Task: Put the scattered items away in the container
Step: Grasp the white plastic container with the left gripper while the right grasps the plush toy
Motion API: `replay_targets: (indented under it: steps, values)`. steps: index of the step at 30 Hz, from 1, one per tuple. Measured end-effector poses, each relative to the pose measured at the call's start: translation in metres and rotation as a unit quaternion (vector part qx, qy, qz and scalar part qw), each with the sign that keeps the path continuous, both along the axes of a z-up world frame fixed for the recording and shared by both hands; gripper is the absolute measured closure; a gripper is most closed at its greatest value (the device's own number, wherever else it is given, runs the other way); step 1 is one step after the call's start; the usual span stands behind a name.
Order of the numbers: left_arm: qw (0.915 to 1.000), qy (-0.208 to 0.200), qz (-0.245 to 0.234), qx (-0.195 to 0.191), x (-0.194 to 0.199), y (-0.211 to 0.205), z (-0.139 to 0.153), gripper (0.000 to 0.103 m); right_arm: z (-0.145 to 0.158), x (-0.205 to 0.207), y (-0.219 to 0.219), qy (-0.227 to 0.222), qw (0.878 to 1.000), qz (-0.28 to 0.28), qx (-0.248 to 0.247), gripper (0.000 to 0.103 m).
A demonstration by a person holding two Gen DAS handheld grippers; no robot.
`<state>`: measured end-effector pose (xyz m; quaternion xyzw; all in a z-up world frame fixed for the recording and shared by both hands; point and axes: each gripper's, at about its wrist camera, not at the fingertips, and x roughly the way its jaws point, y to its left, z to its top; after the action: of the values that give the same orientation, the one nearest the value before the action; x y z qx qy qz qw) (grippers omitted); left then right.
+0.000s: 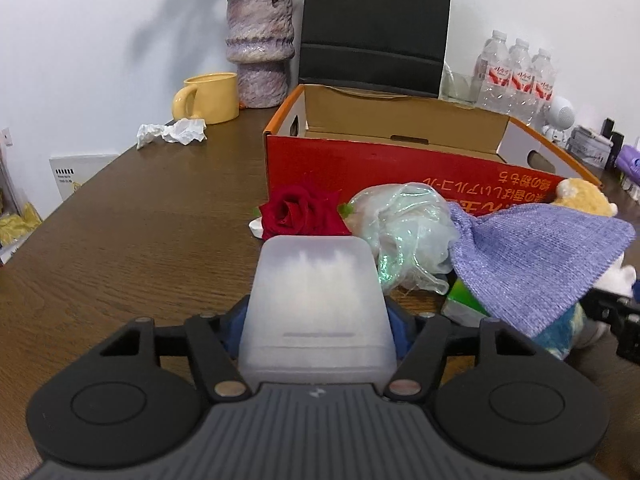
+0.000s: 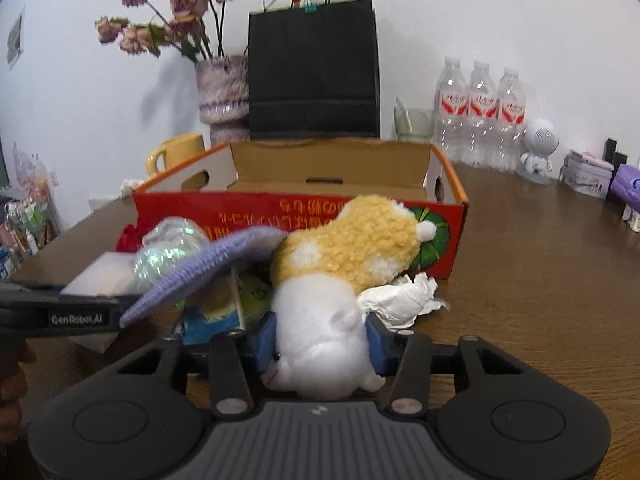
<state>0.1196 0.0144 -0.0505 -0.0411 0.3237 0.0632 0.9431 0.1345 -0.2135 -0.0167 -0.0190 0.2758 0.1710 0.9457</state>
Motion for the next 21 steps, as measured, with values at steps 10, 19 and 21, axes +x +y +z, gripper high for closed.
replay_targets:
  steps: [10,19,21]
  values:
    - [0.9987,-0.050,-0.005,-0.008,-0.032,0.008,0.023,0.036,0.020,-0.029,-0.016,-0.046,0.999,-0.008,0.025,0.065]
    - [0.9983,-0.055,-0.017,-0.014,-0.040,0.007,0.031,0.036,0.020,-0.026,-0.016,-0.018,1.000,0.011,0.019,0.062]
    - [0.9984,-0.051,-0.019,-0.016,-0.041,0.007,0.029,0.036,0.016,-0.020,-0.015,0.008,1.000,0.022,0.022,0.061]
